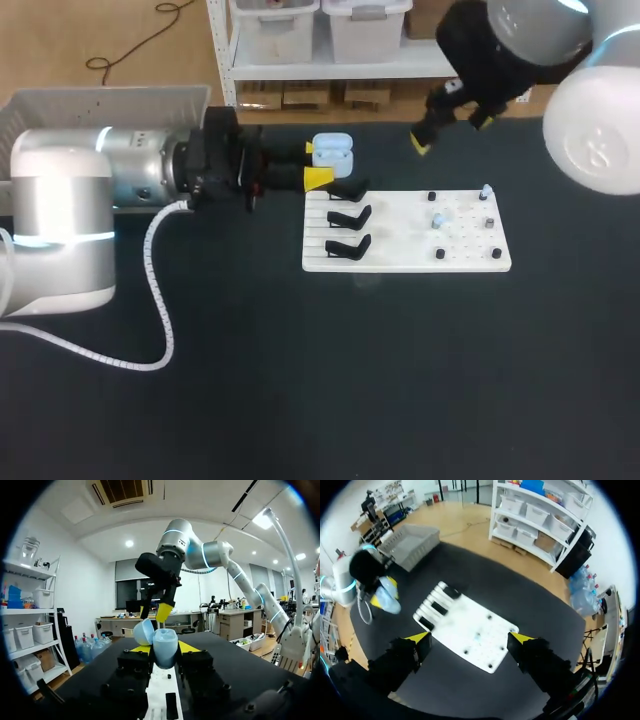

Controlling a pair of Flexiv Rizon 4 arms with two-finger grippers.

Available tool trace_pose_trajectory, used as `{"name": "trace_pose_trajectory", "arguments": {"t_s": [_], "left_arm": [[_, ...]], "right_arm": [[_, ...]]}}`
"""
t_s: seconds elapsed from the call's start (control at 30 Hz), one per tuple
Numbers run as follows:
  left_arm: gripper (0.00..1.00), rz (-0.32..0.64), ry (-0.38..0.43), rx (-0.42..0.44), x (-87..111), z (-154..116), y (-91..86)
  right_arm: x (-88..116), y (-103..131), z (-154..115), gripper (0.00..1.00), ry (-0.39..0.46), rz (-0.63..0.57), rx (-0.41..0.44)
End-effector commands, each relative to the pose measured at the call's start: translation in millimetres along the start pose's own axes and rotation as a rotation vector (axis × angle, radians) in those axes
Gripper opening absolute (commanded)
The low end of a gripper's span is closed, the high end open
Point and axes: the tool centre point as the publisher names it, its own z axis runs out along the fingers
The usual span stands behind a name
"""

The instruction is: Pick up each earbud case from the left stands, insert the matching earbuds, close the lid, and place the case in the box.

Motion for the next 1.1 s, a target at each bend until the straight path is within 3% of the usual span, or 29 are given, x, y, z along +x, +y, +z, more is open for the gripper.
{"name": "trace_pose_trajectory", "arguments": {"t_s": [0.03, 0.3, 0.73, 1.1], "left_arm": [[0.00, 0.002, -0.002, -0.002, 0.8, -0.5, -0.4], [0.00, 0.002, -0.002, -0.002, 0.8, -0.5, -0.4], [0.00, 0.002, -0.002, -0.002, 0.8, -0.5, -0.4], [0.00, 0.002, -0.002, -0.002, 0.8, -0.5, -0.4]], "right_arm": [[2.3, -17.8, 17.5, 1.00, 0.087, 0.003, 0.032], [24.0, -46.8, 52.2, 1.00, 0.249, 0.004, 0.118], [46.6, -82.4, 84.0, 1.00, 0.347, -0.030, 0.209], [48.3, -96.2, 102.1, 0.64, 0.334, -0.056, 0.191]]}}
